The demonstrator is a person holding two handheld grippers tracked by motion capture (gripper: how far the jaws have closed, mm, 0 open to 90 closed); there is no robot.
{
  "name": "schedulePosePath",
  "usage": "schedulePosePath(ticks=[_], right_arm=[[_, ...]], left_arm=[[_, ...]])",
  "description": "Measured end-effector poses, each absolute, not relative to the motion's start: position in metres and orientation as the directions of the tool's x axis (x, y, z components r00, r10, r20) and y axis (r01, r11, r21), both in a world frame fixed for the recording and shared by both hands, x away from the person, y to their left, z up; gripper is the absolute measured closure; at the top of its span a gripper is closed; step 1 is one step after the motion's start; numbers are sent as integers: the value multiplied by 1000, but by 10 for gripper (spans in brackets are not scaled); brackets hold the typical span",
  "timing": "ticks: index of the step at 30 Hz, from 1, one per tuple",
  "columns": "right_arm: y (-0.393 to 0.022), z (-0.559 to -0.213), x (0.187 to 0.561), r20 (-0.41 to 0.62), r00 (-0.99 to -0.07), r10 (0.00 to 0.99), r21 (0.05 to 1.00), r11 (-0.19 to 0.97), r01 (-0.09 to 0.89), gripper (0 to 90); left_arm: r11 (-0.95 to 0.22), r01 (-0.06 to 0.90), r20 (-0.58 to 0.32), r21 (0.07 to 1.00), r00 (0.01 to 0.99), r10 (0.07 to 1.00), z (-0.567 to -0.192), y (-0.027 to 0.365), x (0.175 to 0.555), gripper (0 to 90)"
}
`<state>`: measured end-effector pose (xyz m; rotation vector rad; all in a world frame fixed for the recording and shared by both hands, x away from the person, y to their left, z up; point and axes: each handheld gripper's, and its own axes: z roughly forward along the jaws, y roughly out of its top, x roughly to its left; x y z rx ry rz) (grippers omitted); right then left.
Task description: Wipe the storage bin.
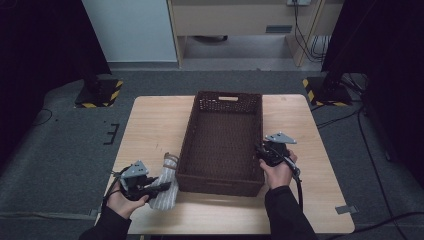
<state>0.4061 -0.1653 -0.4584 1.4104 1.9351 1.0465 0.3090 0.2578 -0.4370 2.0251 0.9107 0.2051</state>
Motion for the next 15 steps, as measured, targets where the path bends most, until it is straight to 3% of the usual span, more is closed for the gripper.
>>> schedulePosePath(ticks=[8,15], right_arm=[[-165,-458,406,30,-321,947,825,158,542,622],[-171,-450,406,47,-341,939,819,159,551,517]], left_arm=[[-319,541,-183,778,682,709,-425,267,315,648],[-275,610,-192,743,588,786,-440,275,327,644]])
